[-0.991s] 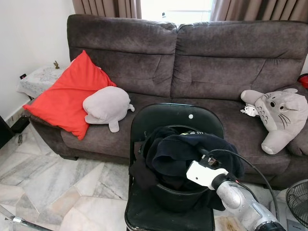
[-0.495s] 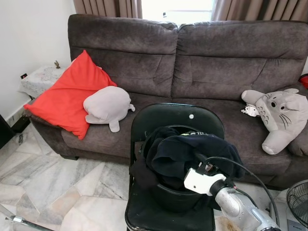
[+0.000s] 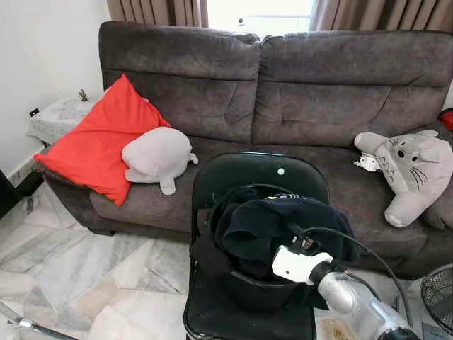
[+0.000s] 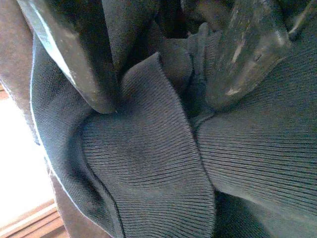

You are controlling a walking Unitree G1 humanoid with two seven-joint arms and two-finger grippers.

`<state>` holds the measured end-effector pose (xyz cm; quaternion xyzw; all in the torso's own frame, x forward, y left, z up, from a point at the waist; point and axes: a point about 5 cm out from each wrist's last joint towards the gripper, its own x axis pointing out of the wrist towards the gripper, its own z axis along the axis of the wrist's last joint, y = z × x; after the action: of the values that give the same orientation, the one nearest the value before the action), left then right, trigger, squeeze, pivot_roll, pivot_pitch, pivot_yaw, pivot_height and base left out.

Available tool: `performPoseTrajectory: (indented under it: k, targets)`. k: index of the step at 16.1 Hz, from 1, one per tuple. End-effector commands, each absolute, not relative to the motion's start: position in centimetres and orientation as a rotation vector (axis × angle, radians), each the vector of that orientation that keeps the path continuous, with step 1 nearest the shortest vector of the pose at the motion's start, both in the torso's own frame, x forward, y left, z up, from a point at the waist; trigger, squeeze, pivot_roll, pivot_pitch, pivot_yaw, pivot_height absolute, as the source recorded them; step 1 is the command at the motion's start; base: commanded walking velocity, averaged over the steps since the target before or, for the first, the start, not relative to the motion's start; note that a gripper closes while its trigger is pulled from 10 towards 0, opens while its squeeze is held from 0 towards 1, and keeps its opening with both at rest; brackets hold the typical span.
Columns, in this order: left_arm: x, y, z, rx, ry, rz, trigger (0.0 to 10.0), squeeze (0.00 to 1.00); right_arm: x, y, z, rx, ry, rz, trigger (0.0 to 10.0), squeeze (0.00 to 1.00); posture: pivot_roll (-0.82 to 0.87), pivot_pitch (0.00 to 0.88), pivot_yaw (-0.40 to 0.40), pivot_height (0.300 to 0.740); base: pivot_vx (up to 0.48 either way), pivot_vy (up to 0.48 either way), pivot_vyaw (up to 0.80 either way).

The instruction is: Hang hanger

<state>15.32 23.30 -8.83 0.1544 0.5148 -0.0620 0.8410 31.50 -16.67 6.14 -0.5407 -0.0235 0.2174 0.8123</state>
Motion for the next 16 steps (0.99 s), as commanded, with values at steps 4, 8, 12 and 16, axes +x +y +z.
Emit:
performPoseTrajectory:
  k: [4, 8, 12, 16]
  targets:
    - [15.3, 23.9, -8.7, 0.333, 1.094, -0.113, 10.0, 0.00, 33.1, -16.2, 7.8, -1.193, -0.115, 0.461, 10.0, 0.00, 0.07, 0.005, 0.059, 0.740, 0.000, 0.000, 0.00]
    - [15.3, 23.9, -8.7, 0.334, 1.093, -0.113, 10.0, 0.00, 33.8, -15.3, 9.1, -1.198, -0.195, 0.460, 10.0, 0.00, 0.07, 0.005, 0.061, 0.740, 0.000, 0.000, 0.00]
    - [15.3, 23.9, -8.7, 0.335, 1.093, -0.115, 10.0, 0.00, 33.6, -15.8, 7.8, -1.219, -0.132, 0.439, 10.0, 0.00, 0.08, 0.006, 0.061, 0.740, 0.000, 0.000, 0.00]
    - [15.3, 23.9, -8.7, 0.336, 1.092, -0.116, 10.0, 0.00, 34.1, -16.6, 7.8, -1.191, -0.076, 0.350, 10.0, 0.00, 0.08, 0.002, 0.064, 0.740, 0.000, 0.000, 0.00]
